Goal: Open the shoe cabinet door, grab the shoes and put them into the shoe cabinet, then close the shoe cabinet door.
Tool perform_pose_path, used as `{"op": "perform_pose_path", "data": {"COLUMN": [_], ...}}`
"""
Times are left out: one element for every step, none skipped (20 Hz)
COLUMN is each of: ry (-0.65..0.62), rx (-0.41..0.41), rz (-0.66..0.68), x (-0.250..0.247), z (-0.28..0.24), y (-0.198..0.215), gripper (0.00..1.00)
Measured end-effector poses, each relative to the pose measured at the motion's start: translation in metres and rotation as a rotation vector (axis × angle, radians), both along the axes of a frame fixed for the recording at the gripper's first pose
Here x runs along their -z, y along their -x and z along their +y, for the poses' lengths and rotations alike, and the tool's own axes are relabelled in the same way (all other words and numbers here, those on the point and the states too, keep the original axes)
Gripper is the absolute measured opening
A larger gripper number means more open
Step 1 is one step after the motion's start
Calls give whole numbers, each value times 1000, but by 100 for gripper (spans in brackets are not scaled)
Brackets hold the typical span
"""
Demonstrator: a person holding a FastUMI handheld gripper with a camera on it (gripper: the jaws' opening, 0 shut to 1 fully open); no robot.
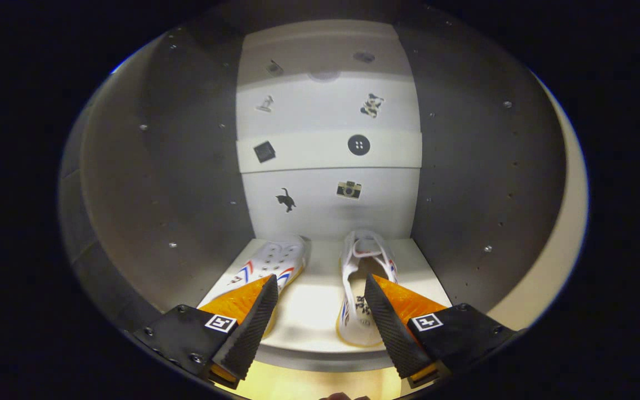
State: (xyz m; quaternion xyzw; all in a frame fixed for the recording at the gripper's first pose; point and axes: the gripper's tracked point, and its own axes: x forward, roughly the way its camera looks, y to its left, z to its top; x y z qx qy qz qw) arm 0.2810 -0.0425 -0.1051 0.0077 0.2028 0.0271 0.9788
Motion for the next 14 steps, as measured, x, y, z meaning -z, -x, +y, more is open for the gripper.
{"op": "perform_pose_path", "data": {"ry": [30, 55, 63, 52, 34, 26, 34, 46, 51, 50, 47, 47, 48, 47], "rx": [-11, -11, -9, -14, -30, -49, -70, -77, -90, -103, -114, -132, -153, -166], "rz": [-21, -36, -67, -94, -130, -163, -191, -211, -229, -237, -241, -254, -274, -292], "x": [-5, -10, -19, -27, -35, -42, -47, -51, -55, -58, -59, -62, -68, -73], "z": [1, -1, 0, 4, 12, 19, 22, 24, 27, 32, 37, 40, 41, 41], "y": [19, 34, 53, 68, 86, 103, 120, 139, 158, 177, 195, 215, 229, 247], "gripper": [98, 98, 99, 99, 99, 99, 99, 98, 98, 98, 98, 98, 98, 98]}}
